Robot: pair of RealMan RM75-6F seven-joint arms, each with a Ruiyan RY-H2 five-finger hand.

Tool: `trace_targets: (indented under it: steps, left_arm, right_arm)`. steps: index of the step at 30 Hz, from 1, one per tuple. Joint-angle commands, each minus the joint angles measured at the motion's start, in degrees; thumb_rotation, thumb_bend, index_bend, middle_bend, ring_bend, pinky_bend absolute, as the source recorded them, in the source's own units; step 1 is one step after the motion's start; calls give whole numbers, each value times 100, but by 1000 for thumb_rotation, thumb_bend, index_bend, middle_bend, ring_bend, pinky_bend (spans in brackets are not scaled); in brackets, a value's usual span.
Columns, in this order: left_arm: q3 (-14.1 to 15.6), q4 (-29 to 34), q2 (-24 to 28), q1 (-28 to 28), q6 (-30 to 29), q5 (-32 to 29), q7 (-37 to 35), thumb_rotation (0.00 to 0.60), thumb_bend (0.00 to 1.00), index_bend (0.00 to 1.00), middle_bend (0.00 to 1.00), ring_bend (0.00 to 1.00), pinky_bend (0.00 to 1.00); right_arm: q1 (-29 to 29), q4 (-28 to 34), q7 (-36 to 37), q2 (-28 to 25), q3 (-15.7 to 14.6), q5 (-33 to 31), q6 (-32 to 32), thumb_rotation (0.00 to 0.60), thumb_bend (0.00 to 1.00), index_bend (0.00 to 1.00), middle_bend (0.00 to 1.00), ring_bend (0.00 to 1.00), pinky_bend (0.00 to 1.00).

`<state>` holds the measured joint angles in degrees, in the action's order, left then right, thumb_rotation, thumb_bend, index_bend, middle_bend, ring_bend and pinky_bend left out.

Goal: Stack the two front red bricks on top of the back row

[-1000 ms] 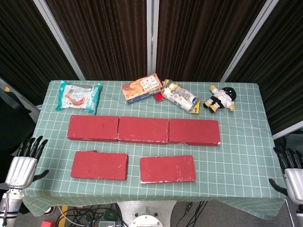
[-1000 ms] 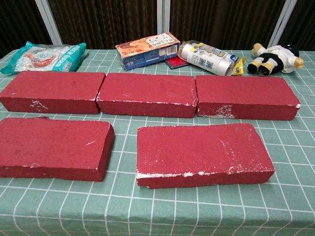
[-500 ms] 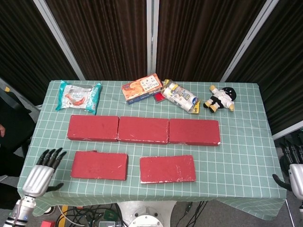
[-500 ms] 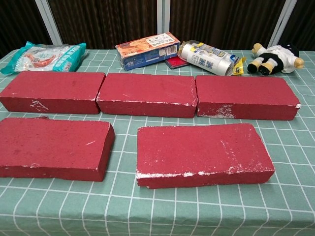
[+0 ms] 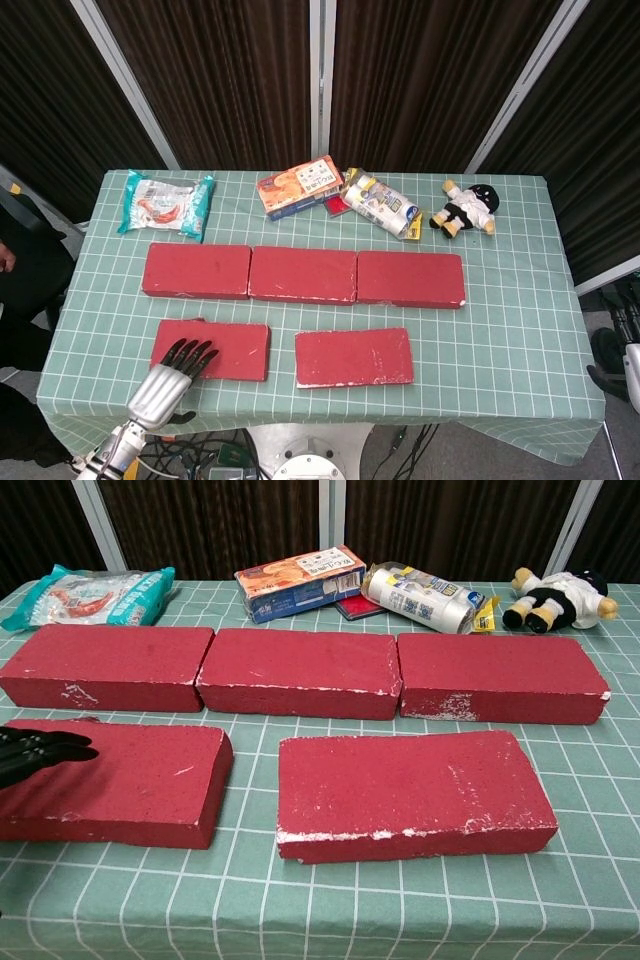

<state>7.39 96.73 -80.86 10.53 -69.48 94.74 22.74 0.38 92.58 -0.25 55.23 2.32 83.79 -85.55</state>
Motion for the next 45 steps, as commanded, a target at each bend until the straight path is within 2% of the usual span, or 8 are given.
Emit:
trace_targets:
  steps: [1,9,16,21,29,33,40,45]
  left_arm:
    - [-188,162,-134,159,179,-168,278,600,0,41,0,0,0]
    - [-545,343,-396,451,593,-807,813,600,0,41,0,0,0]
    - [-885,127,-763,801,983,-1472,1113,600,0,40,0,0,0]
    - [-1025,63,-814,1008,1141,-1840,1208,600,0,38,0,0,0]
    - [-1057,275,-645,1206,1238,-2202,1233,600,0,36,0,0,0]
    - [-1057,416,-535,1359,1408,-2585,1348,600,0,36,4,0,0]
    - [-1055,481,-508,1611,1479,-3048,1570,600,10,36,125,0,0]
    - [-1000,566,-501,1681,1307,-3031,1602,600,96,36,197,0,0]
  right_arm:
    - [-12,-63,59,11,13,-39,11,600,131,0,0,0,0]
    - [6,-214,153,66,25,-86,100,600,146,0,0,0,0]
    - [30,-307,194,106,37,-134,186,600,155,0,0,0,0]
    - [29,-353,201,111,51,-177,212,600,159,0,0,0,0]
    - [51,-382,173,144,56,-205,278,600,163,0,0,0,0]
    - [59,-364,149,153,62,-185,268,600,167,0,0,0,0]
    - [49,-372,107,172,86,-229,250,600,175,0,0,0,0]
    - [49,-408,105,204,102,-276,267,600,176,0,0,0,0]
